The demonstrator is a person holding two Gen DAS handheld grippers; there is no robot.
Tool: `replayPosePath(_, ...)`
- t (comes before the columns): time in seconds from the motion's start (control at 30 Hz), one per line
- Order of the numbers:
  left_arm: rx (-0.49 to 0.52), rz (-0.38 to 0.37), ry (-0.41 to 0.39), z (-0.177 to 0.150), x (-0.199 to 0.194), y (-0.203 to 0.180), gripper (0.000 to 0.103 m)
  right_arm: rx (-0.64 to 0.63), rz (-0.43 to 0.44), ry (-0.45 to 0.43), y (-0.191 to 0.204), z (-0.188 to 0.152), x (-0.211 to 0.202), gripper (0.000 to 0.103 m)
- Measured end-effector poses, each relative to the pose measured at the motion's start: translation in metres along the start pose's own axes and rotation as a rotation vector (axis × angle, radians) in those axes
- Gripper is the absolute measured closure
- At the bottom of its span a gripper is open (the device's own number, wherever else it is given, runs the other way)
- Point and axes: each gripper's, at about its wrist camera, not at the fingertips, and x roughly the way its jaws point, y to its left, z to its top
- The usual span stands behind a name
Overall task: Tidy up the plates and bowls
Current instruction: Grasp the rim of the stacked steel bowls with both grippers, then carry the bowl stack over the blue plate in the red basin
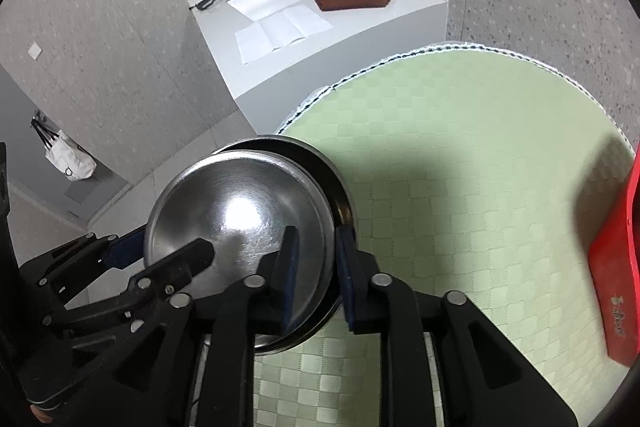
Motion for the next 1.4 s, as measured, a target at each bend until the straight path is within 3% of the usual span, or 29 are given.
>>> replayPosePath(0.17,-0.003,-0.006,-0.009,-0.005,-0.008,0.001,0.063,-0.005,-0.014,-0.031,0.005,-0.005,-0.005,0.076)
replayPosePath(0.27,-0.011,-0.003,-0.023,-0.006,-0.015,0.004,0.052,0.005,-0.009,-0.037,0.004,-0.006,-0.007,0.076)
replayPosePath(0.37,-0.030,-0.014,-0.032,-0.008,-0.020,0.009,0.051,0.012,-0.008,-0.049,0.004,-0.007,-0.009,0.075)
replayPosePath(0.43,-0.049,-0.008,-0.045,-0.009,-0.023,0.015,0.047,0.017,-0.007,-0.060,0.003,-0.008,-0.012,0.071)
replayPosePath(0.5,-0.079,0.004,-0.045,-0.010,-0.022,0.023,0.046,0.034,-0.013,-0.076,-0.001,-0.008,-0.015,0.060)
replayPosePath(0.6,-0.111,0.026,-0.051,-0.011,-0.019,0.030,0.043,0.054,-0.022,-0.092,-0.006,-0.007,-0.017,0.058)
replayPosePath(0.7,-0.139,0.036,-0.034,-0.014,-0.010,0.035,0.041,0.091,-0.016,-0.073,-0.014,-0.007,-0.009,0.044)
replayPosePath(1.1,-0.164,0.041,0.035,-0.005,0.031,0.032,0.041,0.179,0.074,0.055,-0.028,-0.016,0.033,0.044)
replayPosePath(1.23,-0.156,0.032,0.054,-0.003,0.040,0.026,0.050,0.190,0.118,0.074,-0.029,-0.017,0.040,0.045)
replayPosePath(1.3,-0.147,0.013,0.050,-0.003,0.041,0.023,0.057,0.191,0.155,0.081,-0.028,-0.016,0.042,0.057)
replayPosePath(1.33,-0.138,0.009,0.048,-0.002,0.041,0.020,0.063,0.191,0.167,0.088,-0.027,-0.016,0.043,0.058)
replayPosePath(1.4,-0.119,0.033,0.040,-0.001,0.040,0.014,0.063,0.183,0.162,0.090,-0.026,-0.015,0.043,0.060)
